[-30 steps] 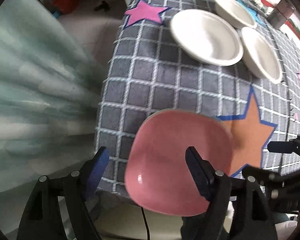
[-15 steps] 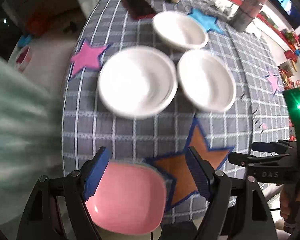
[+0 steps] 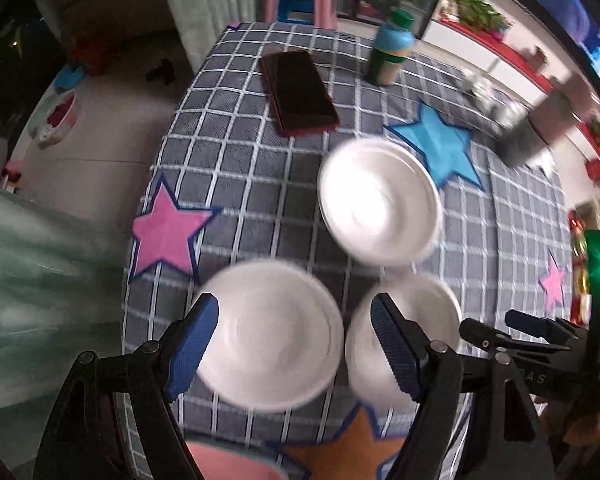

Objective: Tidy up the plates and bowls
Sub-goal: 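Close both grippers on the rim of a white paper bowl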

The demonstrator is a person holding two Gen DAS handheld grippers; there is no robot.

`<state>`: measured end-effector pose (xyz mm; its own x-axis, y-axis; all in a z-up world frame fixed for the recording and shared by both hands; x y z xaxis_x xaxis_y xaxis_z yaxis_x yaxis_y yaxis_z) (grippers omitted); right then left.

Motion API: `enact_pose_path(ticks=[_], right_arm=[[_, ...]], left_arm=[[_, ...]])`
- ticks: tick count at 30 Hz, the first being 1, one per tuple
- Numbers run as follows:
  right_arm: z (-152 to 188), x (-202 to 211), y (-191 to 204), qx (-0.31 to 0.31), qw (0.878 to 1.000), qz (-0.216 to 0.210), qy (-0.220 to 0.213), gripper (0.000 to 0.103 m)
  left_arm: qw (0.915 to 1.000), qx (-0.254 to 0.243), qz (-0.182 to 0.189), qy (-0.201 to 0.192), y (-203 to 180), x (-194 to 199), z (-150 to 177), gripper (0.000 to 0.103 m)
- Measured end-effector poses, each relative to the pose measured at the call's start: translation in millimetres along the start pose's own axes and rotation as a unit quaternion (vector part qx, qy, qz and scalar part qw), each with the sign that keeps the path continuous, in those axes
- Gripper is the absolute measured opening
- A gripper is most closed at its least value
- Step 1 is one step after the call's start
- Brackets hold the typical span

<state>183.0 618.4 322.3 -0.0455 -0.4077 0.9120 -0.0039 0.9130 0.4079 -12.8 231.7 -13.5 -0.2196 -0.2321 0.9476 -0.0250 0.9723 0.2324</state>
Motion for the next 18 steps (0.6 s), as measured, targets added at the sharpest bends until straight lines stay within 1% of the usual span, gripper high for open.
enact_pose_path(ticks=[1, 6, 9, 10, 11, 15, 16, 17, 18], right_arm=[[10.3, -3.3, -3.4, 0.002, 1.000, 0.000, -0.004, 0.085], [-33.0, -26.7, -1.1, 0.012, 1.000, 0.003, -0.017, 0.085], [-41.7, -53.9, 2.6, 0.017, 1.000, 0.001, -0.019, 0.085], [-46.5, -57.0, 2.5, 0.018, 1.000, 0.001, -0.019, 0.085], [-43.9, -66.8, 5.6, 0.019, 1.000, 0.001, -0.019, 0.085], [-51.1, -87.4, 7.6, 0.017, 1.000, -0.004, -0.014, 0.085], [-53.3, -97.1, 8.0, 0.016, 1.000, -0.006, -0.012, 0.083], [-54.5, -101.0, 7.6, 0.016, 1.000, -0.007, -0.010, 0.074], [-55.9, -107.6, 7.5, 0.016, 1.000, -0.009, -0.007, 0.067]], left_arm=[[1.0000, 0.006, -0.002, 0.005, -3.5, -7.6, -10.3, 0.082], [0.9993, 0.020, -0.015, 0.027, -20.0, -42.5, -42.4, 0.081], [0.9989, 0.016, -0.029, 0.035, -31.1, -64.3, -58.1, 0.081], [0.9986, 0.014, -0.035, 0.036, -34.0, -70.3, -62.1, 0.081], [0.9983, 0.010, -0.042, 0.038, -36.7, -77.0, -66.2, 0.081], [0.9970, 0.000, -0.063, 0.045, -45.8, -98.0, -75.2, 0.081], [0.9967, -0.004, -0.064, 0.049, -48.4, -102.6, -76.1, 0.080], [0.9967, -0.005, -0.063, 0.050, -50.2, -104.7, -76.4, 0.072], [0.9968, -0.008, -0.058, 0.055, -53.4, -107.8, -76.5, 0.066]])
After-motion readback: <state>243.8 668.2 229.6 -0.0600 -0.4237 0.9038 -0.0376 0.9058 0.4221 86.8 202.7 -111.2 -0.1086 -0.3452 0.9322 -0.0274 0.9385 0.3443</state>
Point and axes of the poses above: each gripper's, at about its wrist camera, not at the fingertips, and x roughly against the way its jaws point, y to its left, z to its underside, the point moved 5 cm from there along -x, roughly the way its jaws point, and after that the axes turned 14 degrees about -z, right-handed, at the moved point
